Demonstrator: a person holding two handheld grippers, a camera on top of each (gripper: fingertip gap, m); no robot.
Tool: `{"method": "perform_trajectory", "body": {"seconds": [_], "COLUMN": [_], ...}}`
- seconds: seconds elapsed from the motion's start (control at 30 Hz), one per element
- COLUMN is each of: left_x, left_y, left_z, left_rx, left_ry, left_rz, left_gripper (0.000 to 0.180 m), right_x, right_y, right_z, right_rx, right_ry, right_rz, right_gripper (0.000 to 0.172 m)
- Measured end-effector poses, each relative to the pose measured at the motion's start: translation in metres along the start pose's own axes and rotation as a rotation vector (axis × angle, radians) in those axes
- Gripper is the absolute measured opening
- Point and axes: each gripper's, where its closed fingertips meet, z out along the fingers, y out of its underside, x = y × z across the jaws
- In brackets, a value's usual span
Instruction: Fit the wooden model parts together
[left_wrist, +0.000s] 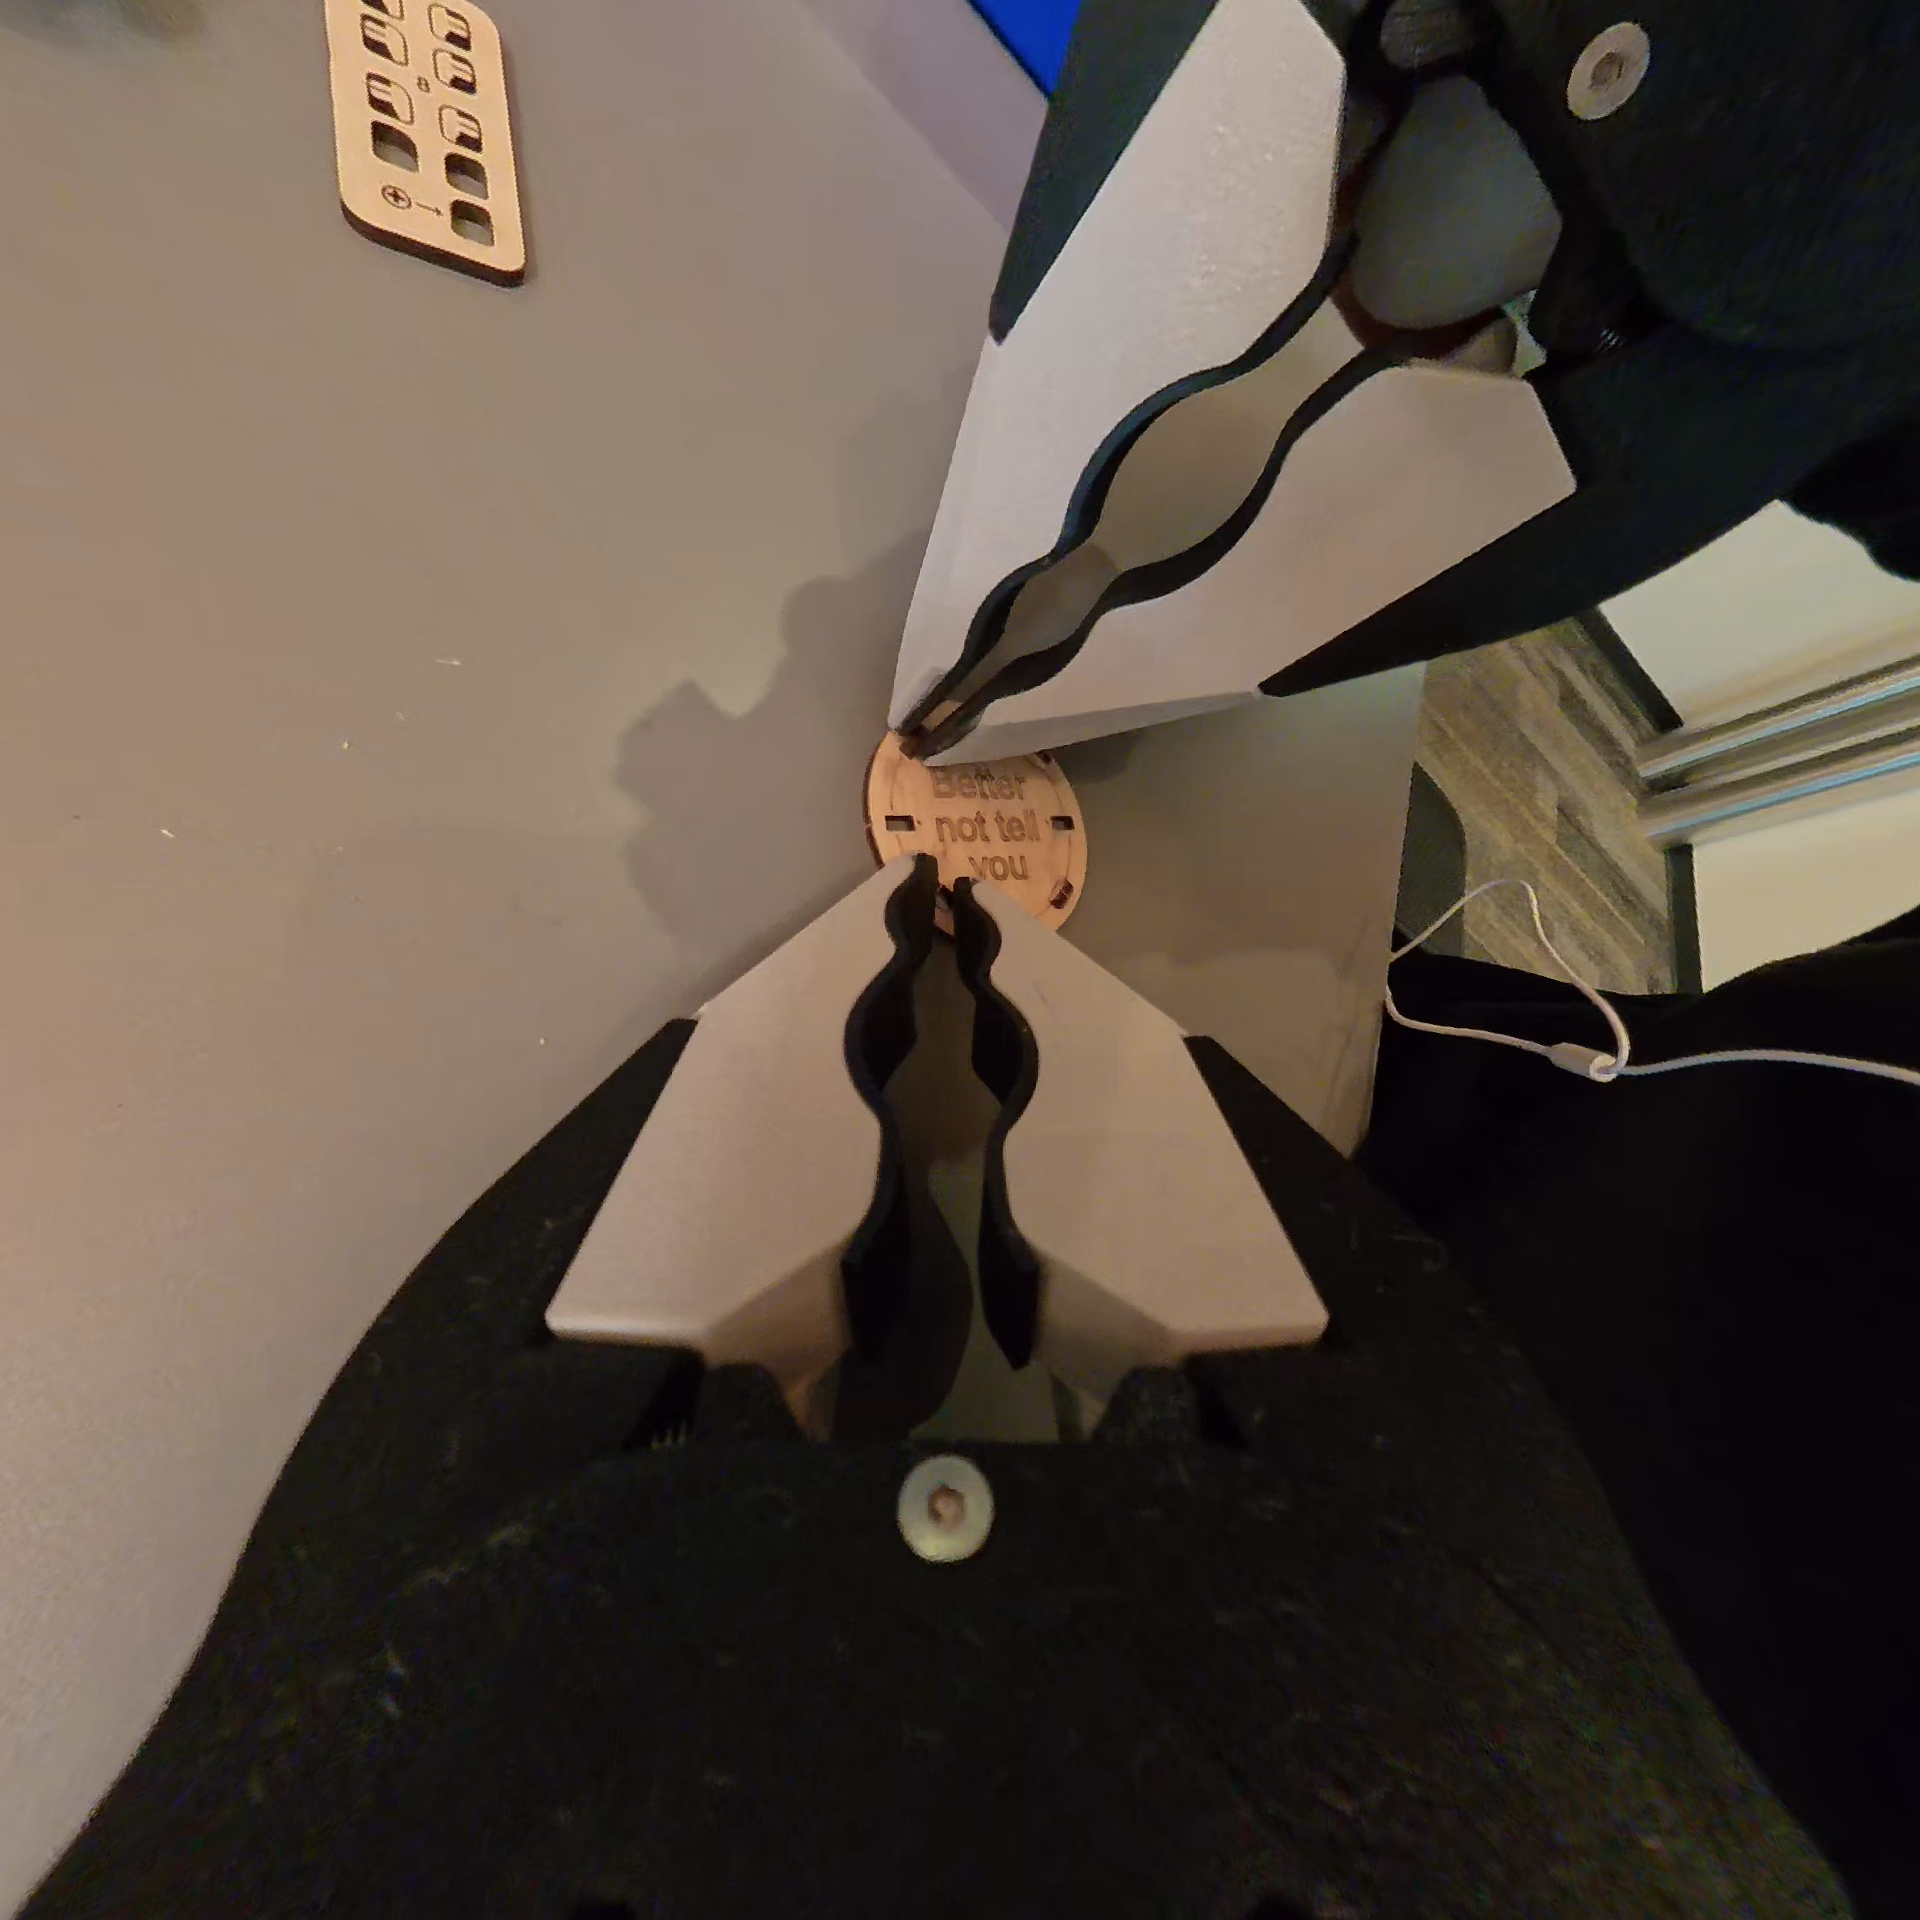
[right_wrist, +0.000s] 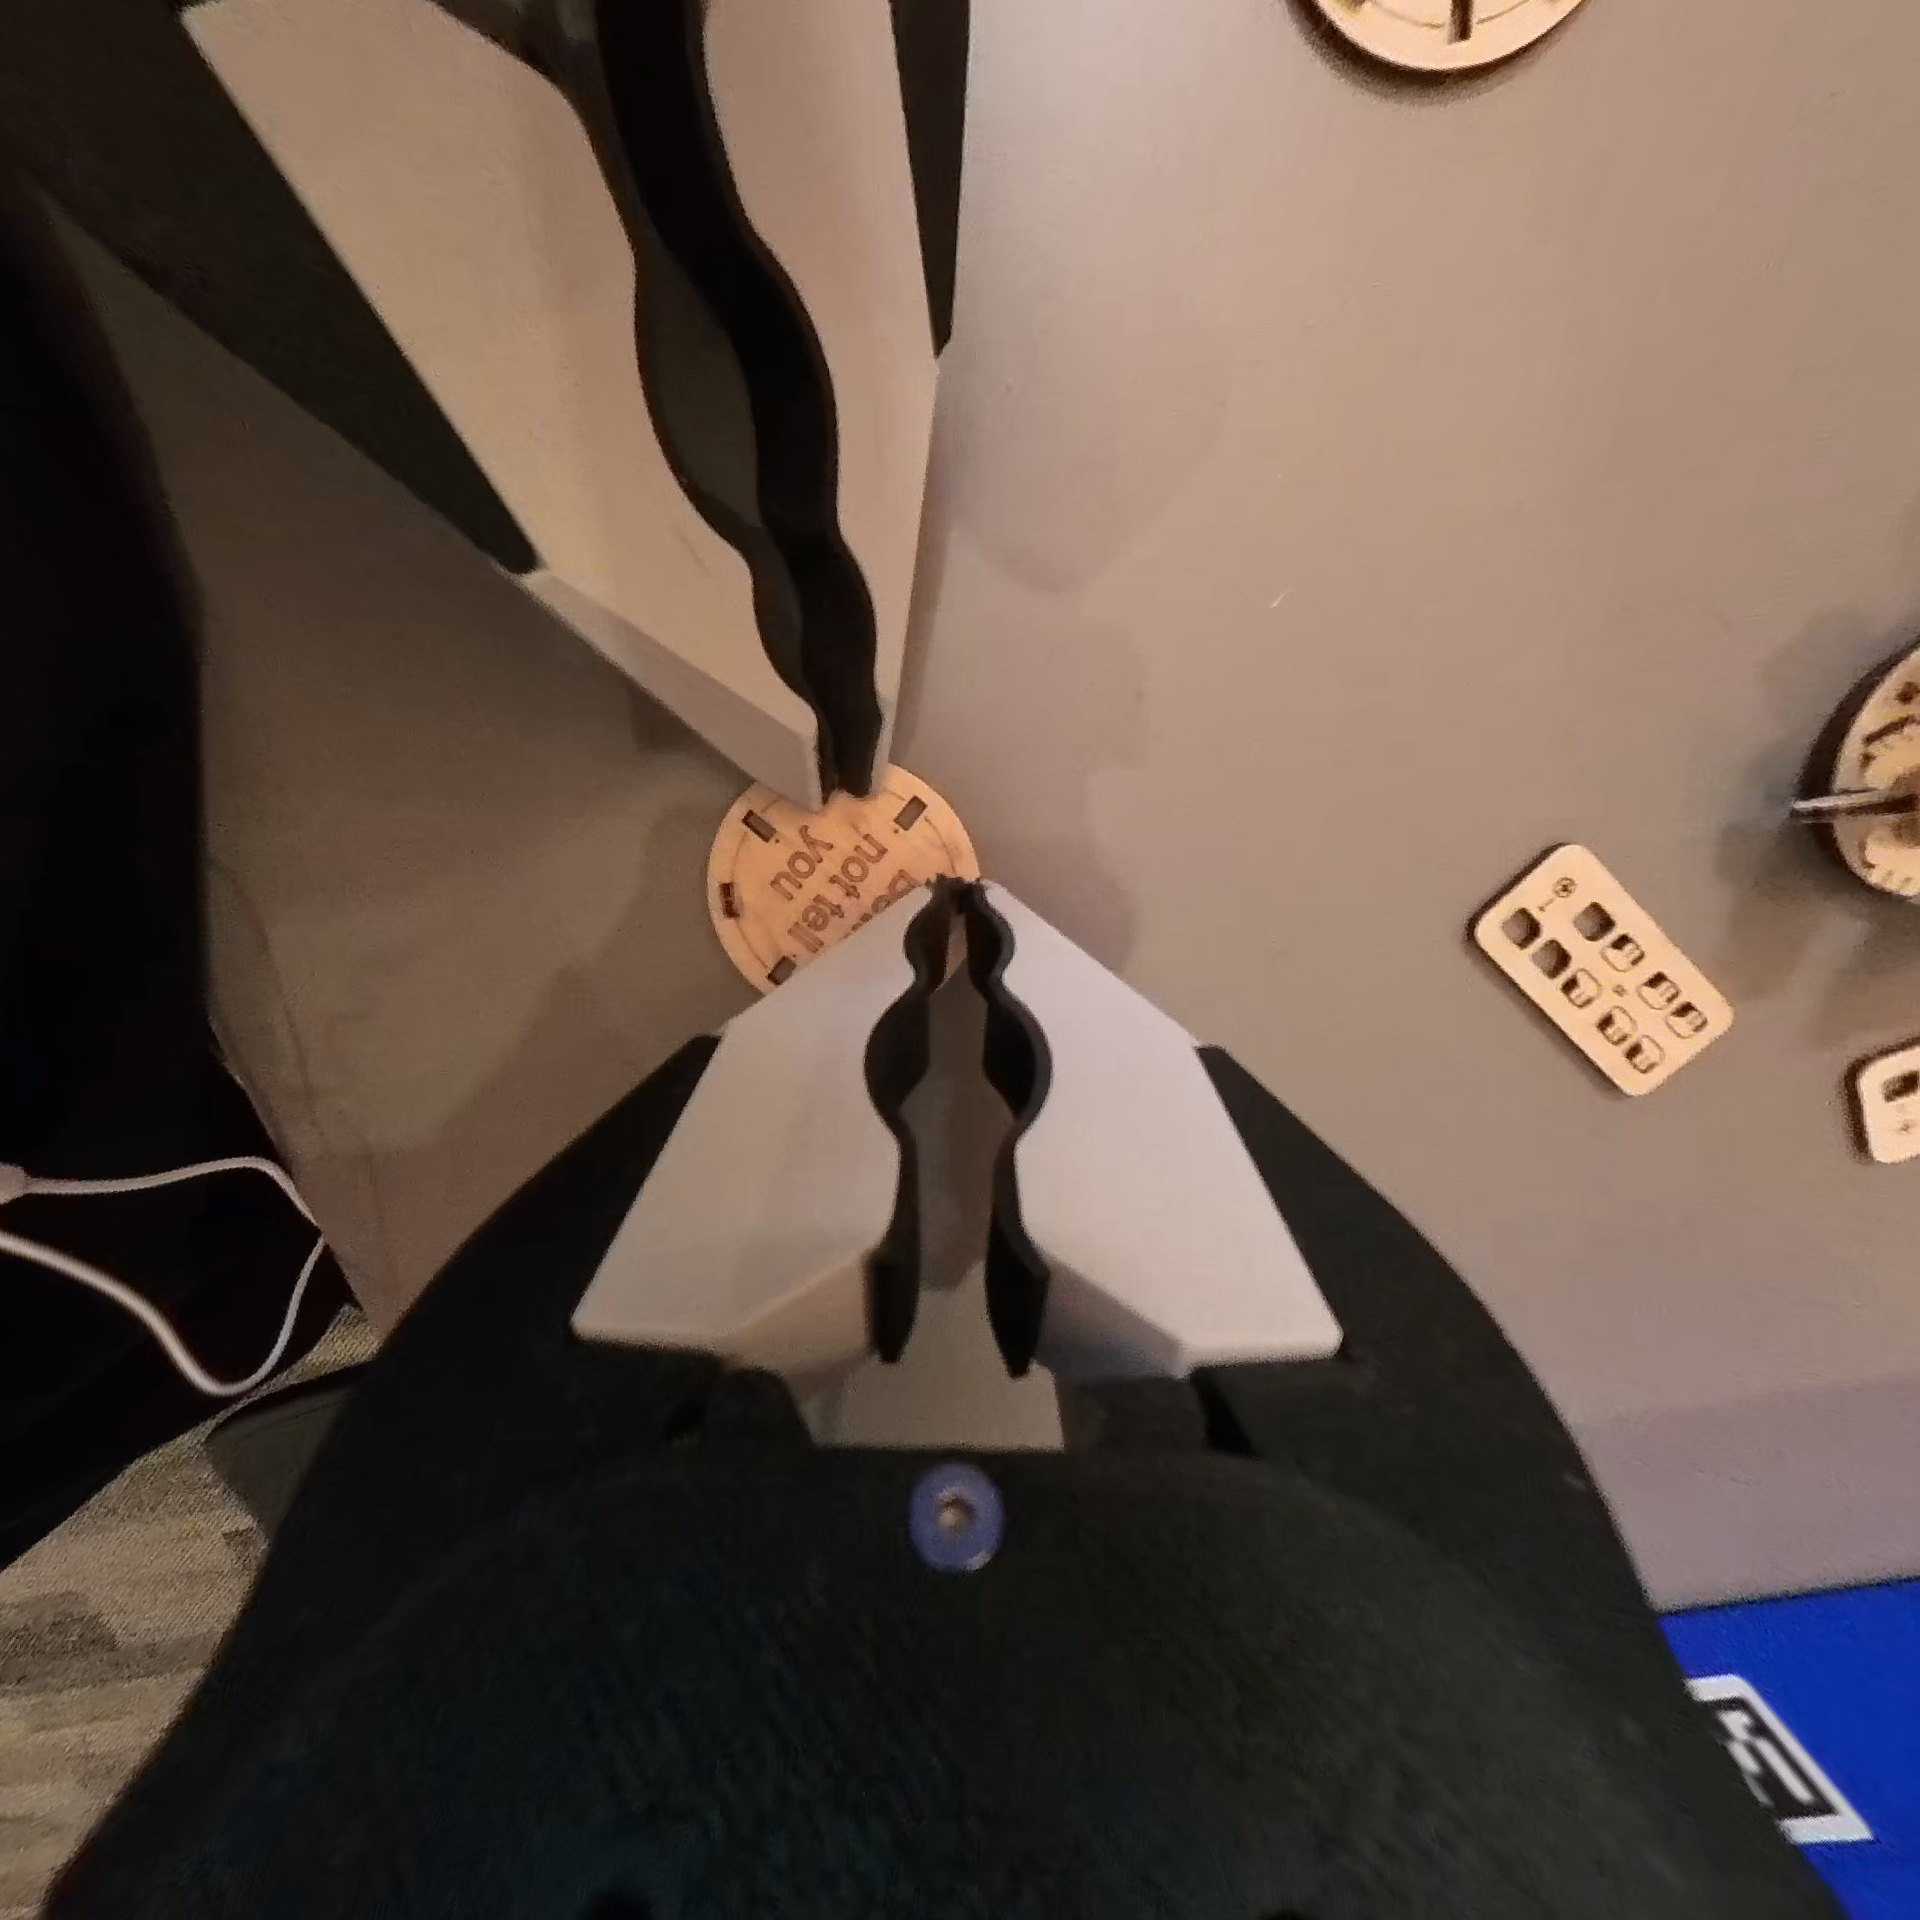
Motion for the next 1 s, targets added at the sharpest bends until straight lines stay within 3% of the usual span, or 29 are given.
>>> {"method": "perform_trajectory", "body": {"seconds": [0.1, 0.4, 0.57, 0.8, 1.0], "left_x": [0.0, 0.0, 0.0, 0.0, 0.0], "left_y": [0.0, 0.0, 0.0, 0.0, 0.0], "left_z": [0.0, 0.0, 0.0, 0.0, 0.0], "left_rx": [0.0, 0.002, 0.002, 0.002, 0.003], "left_ry": [0.001, -0.002, -0.001, -0.003, -0.003], "left_rz": [-0.002, -0.003, -0.004, -0.002, -0.002], "left_gripper": [0.0, 0.0, 0.0, 0.0, 0.0], "right_x": [0.001, 0.002, 0.003, 0.006, 0.002], "right_y": [-0.001, -0.002, -0.002, 0.005, 0.0], "right_z": [0.0, -0.002, -0.004, -0.006, -0.003], "right_rx": [0.005, 0.213, 0.302, 0.135, -0.014], "right_ry": [-0.024, -0.256, -0.327, -0.043, 0.075], "right_rz": [0.068, 0.479, 0.579, 0.288, 0.037], "right_gripper": [0.001, 0.0, 0.0, 0.0, 0.0]}}
